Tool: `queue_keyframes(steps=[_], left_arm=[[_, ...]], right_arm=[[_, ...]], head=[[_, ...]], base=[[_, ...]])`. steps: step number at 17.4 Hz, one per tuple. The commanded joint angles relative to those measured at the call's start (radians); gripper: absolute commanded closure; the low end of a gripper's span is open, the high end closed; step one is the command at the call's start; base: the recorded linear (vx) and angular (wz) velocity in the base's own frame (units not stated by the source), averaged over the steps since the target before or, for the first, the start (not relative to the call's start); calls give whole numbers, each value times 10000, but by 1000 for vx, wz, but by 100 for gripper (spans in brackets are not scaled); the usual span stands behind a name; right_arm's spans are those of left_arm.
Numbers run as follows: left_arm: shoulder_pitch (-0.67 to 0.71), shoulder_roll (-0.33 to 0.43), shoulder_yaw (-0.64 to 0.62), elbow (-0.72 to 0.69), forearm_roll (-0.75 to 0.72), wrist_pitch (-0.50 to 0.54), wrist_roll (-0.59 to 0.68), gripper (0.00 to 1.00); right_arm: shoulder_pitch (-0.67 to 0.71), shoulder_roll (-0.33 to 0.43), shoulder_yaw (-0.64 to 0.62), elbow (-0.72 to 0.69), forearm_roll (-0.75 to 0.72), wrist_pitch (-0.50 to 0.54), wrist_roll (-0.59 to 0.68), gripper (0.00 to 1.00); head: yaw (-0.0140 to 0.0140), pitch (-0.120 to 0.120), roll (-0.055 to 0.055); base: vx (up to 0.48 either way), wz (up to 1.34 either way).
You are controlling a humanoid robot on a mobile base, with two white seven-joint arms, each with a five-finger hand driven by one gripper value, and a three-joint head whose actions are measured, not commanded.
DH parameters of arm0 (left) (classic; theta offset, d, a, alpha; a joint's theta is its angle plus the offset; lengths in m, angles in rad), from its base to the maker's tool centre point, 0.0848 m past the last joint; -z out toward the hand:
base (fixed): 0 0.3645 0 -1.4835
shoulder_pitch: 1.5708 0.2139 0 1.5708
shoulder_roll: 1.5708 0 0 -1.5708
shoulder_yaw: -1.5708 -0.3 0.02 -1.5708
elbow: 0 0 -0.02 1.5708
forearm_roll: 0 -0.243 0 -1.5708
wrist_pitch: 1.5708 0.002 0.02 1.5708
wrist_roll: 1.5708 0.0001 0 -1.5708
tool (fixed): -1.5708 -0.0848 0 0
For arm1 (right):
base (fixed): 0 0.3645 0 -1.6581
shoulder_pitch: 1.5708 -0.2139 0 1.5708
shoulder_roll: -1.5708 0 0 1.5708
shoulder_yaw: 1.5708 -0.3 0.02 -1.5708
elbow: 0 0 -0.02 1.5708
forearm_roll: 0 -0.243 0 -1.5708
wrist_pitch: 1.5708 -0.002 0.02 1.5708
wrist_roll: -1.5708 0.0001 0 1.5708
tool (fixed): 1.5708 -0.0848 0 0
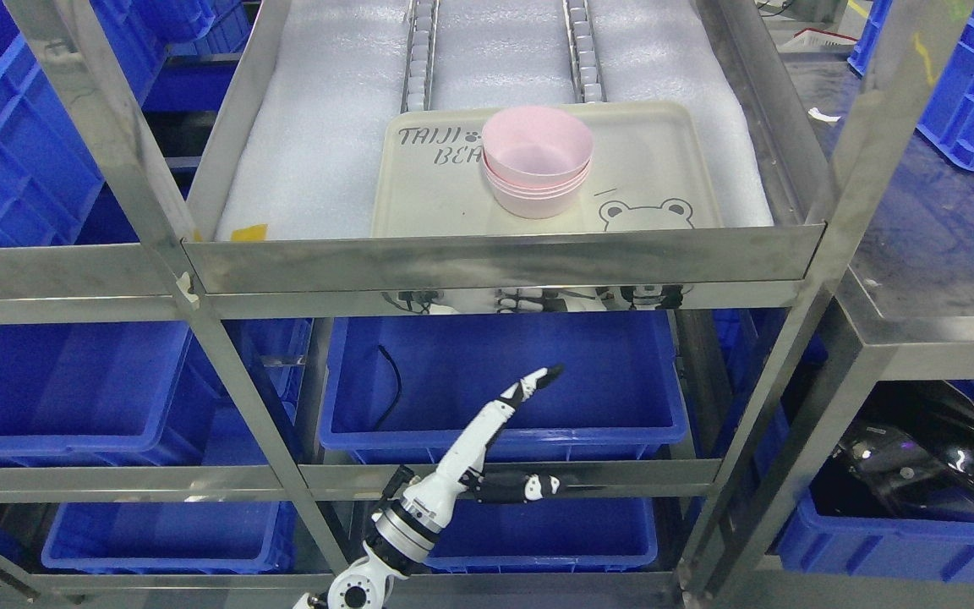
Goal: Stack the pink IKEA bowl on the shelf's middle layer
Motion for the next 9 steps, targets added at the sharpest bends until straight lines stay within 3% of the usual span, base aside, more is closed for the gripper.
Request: queue_keyframes(steps=[1, 3, 9], left_arm=[[134, 175, 1524, -122, 1150, 1755, 631, 3], [57, 175, 1909, -491, 1413, 2940, 616, 0], [57, 175, 1925, -676, 1414, 2975, 631, 0]], right_arm=[[215, -175, 0, -175, 0, 4, 4, 0], [215, -175, 0, -175, 0, 4, 4, 0], [215, -175, 0, -175, 0, 4, 4, 0]], head=[[0, 0, 0], [0, 0, 0], [0, 0, 0]], base=[[0, 0], [0, 0], [0, 0]])
